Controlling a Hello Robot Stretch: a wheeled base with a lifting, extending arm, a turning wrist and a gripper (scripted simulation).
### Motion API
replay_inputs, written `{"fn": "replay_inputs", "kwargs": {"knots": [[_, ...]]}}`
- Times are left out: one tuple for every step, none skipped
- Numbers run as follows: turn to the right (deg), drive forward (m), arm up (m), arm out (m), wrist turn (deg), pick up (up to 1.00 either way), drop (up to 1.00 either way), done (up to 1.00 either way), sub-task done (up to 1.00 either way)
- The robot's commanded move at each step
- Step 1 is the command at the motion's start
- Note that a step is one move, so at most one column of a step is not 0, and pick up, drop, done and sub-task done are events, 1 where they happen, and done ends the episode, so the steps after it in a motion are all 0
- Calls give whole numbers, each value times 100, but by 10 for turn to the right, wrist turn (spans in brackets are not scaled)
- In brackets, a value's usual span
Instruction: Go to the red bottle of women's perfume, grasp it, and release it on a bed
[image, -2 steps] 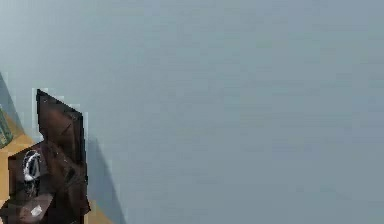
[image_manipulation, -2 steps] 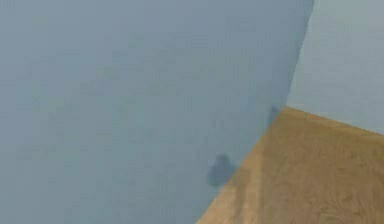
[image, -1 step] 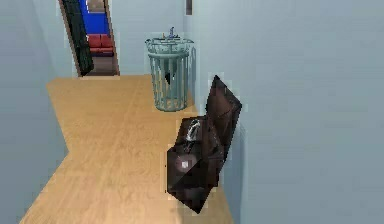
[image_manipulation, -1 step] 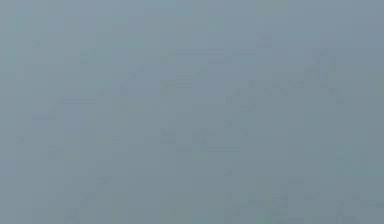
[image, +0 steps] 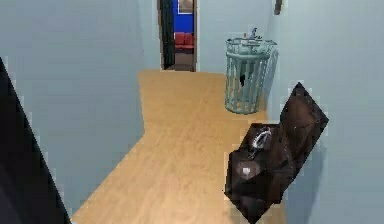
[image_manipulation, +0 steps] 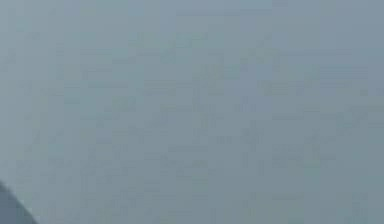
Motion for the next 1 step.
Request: {"fn": "replay_inputs", "kwargs": {"knots": [[0, 60, 0, 0, 0, 0, 0, 0, 0]]}}
